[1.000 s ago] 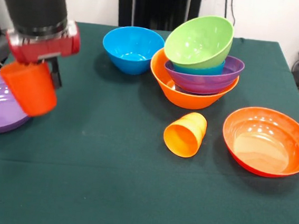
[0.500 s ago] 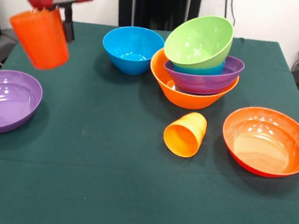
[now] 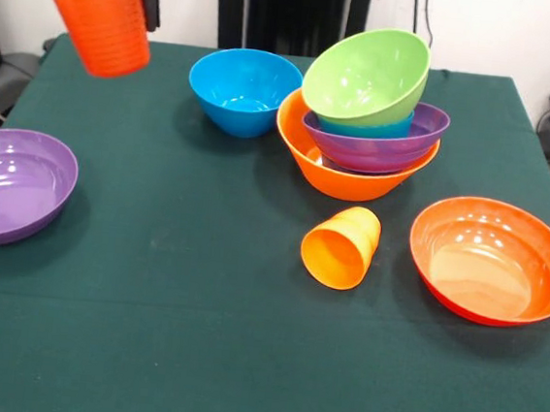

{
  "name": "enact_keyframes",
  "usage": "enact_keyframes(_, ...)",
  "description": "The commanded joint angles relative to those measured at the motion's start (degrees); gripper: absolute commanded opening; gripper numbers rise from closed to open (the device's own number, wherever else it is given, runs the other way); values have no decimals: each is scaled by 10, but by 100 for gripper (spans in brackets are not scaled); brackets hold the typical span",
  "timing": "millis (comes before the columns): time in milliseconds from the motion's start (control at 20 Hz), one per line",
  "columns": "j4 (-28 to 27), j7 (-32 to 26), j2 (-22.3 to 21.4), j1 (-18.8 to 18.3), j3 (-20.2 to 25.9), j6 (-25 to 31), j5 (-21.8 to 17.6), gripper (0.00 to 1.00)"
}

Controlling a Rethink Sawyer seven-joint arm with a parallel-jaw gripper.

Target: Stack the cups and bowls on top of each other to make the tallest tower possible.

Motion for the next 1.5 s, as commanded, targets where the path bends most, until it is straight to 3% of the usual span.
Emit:
enact_keyframes(50, 118, 105, -3, 14, -50, -97, -19, 0)
enact_keyframes(700, 185, 170, 15, 58, -119, -231, -30, 0)
enact_keyframes(1100, 212, 198, 0, 94, -152, -247, -27, 0)
enact_keyframes(1500, 223, 268, 14, 163, -197, -292, -34, 0)
